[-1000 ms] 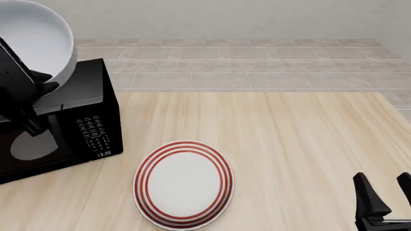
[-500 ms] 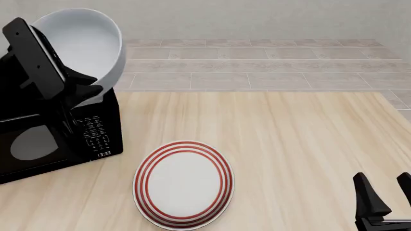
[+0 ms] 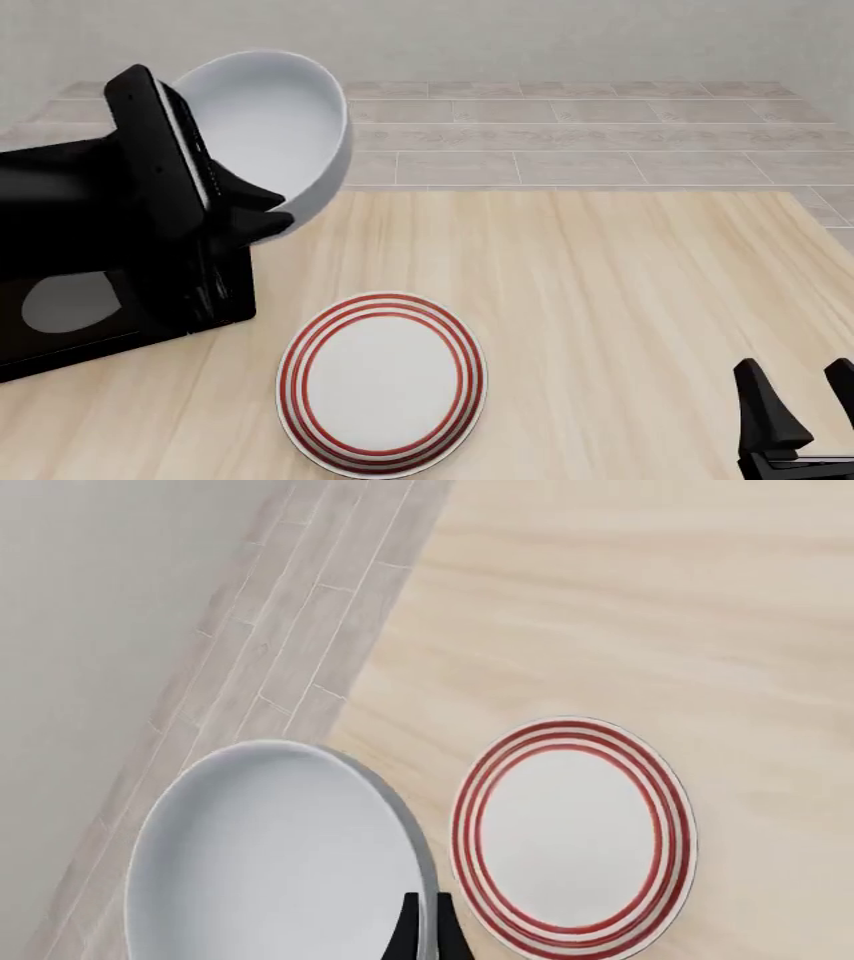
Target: Pick up the white bowl and put it on the plate.
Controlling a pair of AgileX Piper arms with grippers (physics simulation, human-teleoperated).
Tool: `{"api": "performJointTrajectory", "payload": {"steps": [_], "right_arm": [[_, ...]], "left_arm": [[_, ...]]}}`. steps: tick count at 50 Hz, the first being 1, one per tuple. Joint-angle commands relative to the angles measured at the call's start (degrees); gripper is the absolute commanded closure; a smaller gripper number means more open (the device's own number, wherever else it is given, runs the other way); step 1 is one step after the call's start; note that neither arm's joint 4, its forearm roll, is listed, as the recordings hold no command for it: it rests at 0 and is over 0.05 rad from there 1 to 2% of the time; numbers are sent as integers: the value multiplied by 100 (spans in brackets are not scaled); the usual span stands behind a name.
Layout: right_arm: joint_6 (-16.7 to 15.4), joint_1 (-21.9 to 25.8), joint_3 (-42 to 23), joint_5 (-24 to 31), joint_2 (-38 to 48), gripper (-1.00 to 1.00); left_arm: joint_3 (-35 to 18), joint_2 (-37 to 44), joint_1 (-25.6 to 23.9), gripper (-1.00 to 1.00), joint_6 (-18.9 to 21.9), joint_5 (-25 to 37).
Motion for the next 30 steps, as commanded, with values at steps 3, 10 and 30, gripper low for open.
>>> {"api": "performJointTrajectory", "payload": {"steps": [3, 10, 30], "right_arm": [[1, -3, -2, 32, -29, -100], [0, -3, -2, 31, -27, -100], [0, -4, -2, 32, -29, -100]], "left_arm": [[-61, 185, -415, 100, -133, -112], [-59, 335, -601, 100, -264, -224], [507, 514, -719, 100, -498, -710]]}}
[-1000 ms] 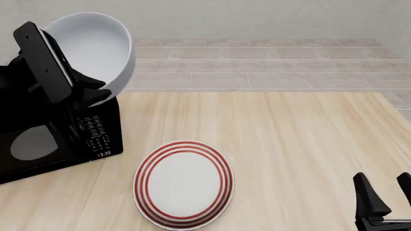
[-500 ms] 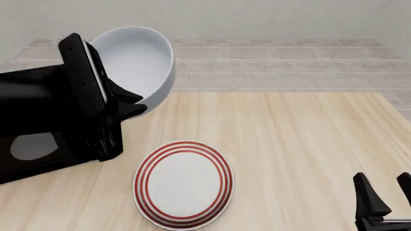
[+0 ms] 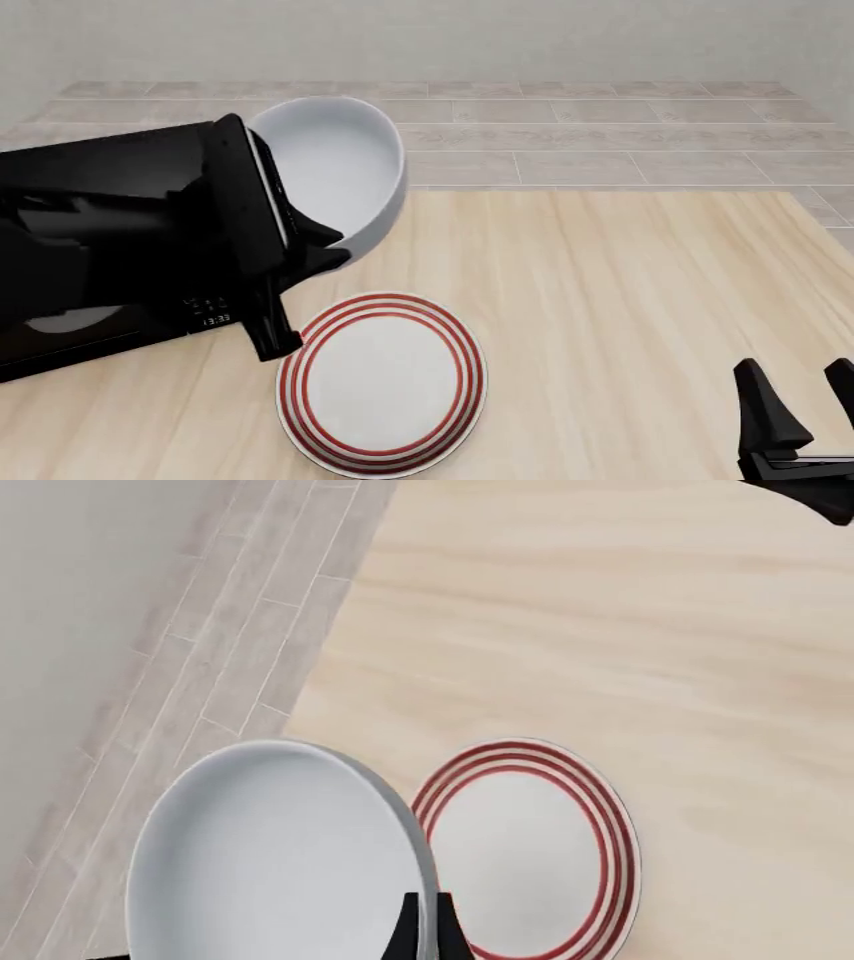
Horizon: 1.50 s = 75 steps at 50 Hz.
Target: Pick up the white bowl and put it on the plate.
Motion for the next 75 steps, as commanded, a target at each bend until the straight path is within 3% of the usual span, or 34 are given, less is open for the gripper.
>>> {"api": "performJointTrajectory", "payload": {"steps": [1, 75], "right_arm": [[1, -3, -2, 32, -29, -100], [0, -3, -2, 32, -28, -100]], "left_arm": [[293, 101, -83, 100, -121, -336], [1421, 598, -524, 100, -893, -1551]]}}
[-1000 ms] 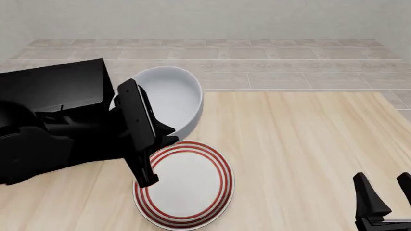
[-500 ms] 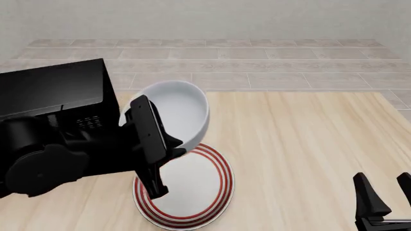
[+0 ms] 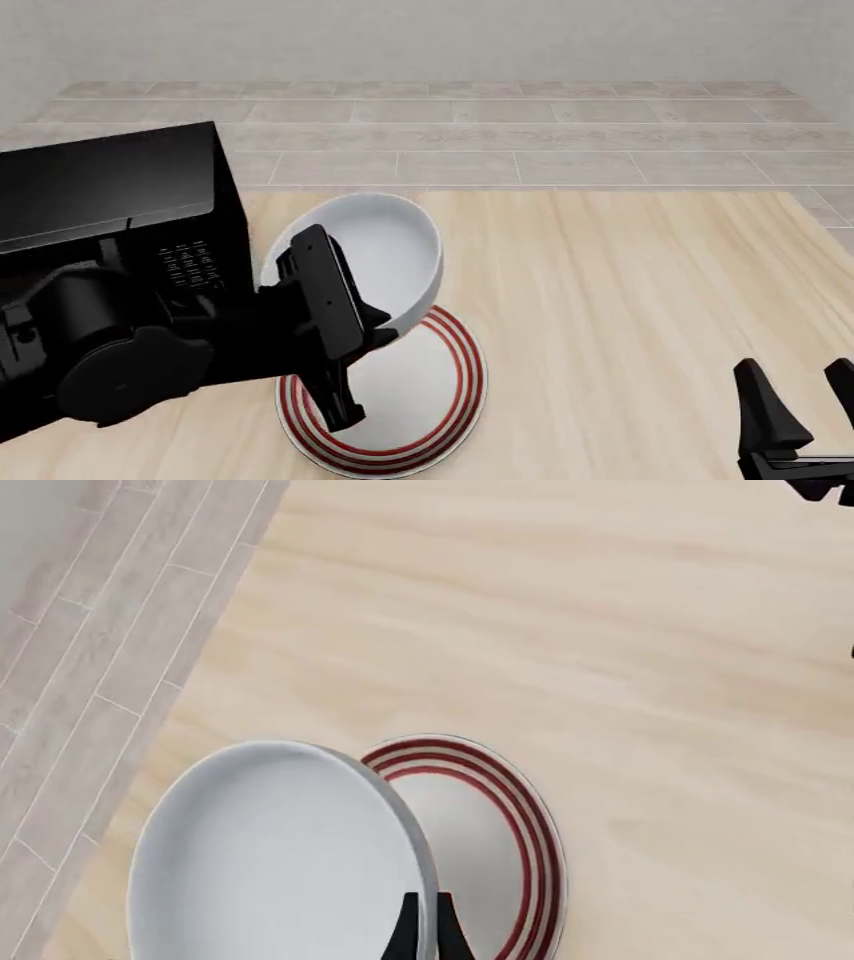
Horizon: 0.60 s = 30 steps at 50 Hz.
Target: Pick up the white bowl and put it on the plate.
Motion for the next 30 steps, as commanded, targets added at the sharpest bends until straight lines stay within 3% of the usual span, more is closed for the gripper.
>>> {"api": "performJointTrajectory", "payload": {"steps": [1, 30], "right_arm": [[0, -2, -2, 32, -30, -100], [-1, -3, -2, 32, -29, -100]], "left_arm": [[147, 29, 16, 100, -66, -183], [494, 204, -108, 100, -275, -590]]}}
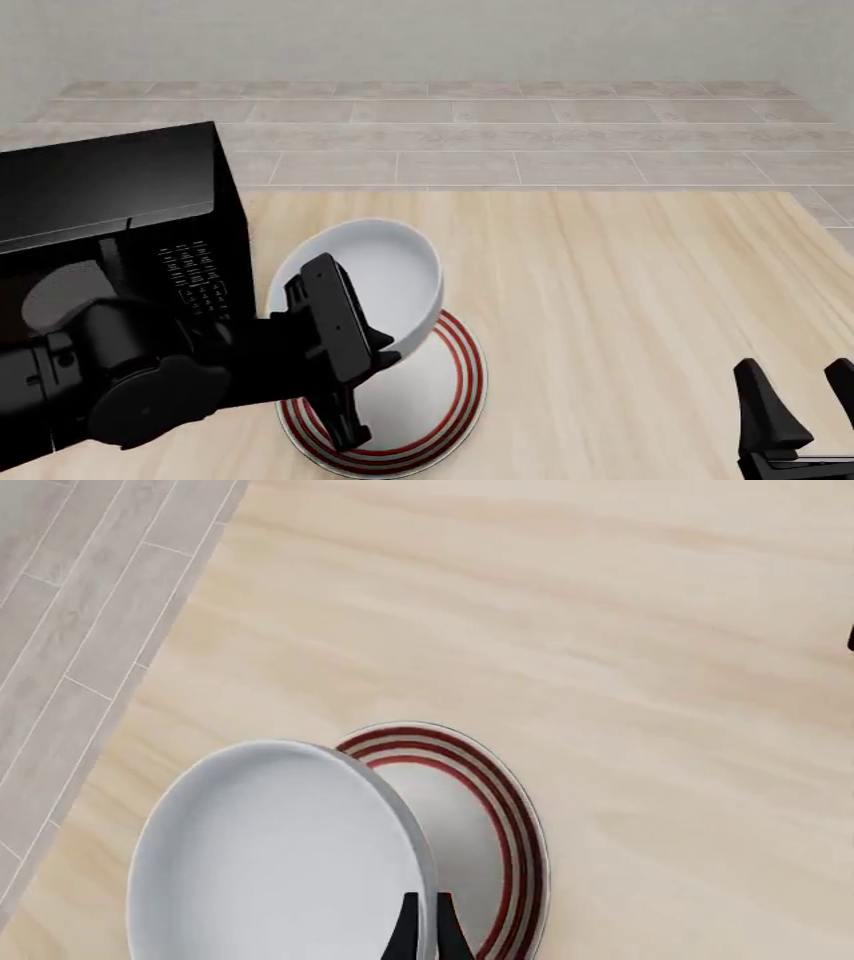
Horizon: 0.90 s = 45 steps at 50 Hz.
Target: Pick up the white bowl and put it on the plate.
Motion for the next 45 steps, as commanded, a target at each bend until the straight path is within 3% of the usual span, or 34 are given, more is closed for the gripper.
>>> {"api": "performJointTrajectory", "payload": {"steps": [1, 45], "right_arm": [[-1, -5, -2, 33, -30, -100], [0, -4, -2, 32, -29, -100]], "left_arm": [[72, 66, -33, 100, -64, -192], [296, 501, -152, 100, -436, -553]]}}
